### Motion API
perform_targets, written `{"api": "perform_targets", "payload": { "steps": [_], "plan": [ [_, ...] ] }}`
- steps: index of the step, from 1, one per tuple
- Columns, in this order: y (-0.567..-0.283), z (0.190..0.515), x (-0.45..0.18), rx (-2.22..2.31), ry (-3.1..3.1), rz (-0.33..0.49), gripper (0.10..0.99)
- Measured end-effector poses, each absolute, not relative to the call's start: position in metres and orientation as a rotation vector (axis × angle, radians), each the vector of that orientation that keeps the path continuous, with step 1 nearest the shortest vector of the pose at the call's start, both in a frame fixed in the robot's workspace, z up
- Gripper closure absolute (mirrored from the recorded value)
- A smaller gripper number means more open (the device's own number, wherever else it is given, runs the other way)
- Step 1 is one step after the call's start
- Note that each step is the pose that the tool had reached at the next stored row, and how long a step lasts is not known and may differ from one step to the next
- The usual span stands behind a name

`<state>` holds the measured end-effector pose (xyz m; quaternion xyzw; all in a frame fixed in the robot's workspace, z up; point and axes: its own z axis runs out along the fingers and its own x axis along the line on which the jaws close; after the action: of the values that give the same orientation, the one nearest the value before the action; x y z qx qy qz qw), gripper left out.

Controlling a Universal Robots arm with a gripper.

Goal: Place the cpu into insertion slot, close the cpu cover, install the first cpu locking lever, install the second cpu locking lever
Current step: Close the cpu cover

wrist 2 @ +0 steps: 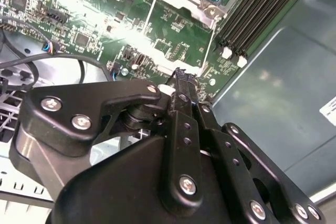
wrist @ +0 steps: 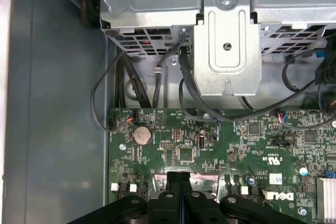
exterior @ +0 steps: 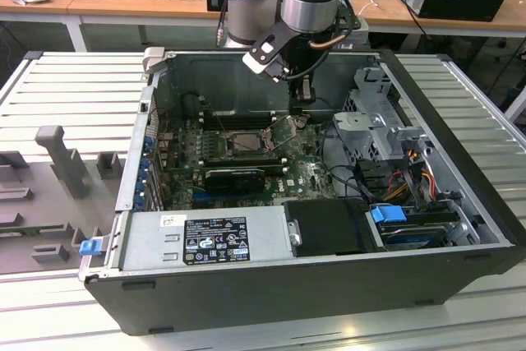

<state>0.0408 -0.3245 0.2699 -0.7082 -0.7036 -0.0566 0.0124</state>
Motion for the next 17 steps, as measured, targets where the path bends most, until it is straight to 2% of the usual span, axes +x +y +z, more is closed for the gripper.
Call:
{"api": "perform_targets", "payload": {
  "steps": [17],
  "plan": [
    [-0.325,0.264,0.061,-2.204,-2.197,-0.177,0.980]
  ]
}}
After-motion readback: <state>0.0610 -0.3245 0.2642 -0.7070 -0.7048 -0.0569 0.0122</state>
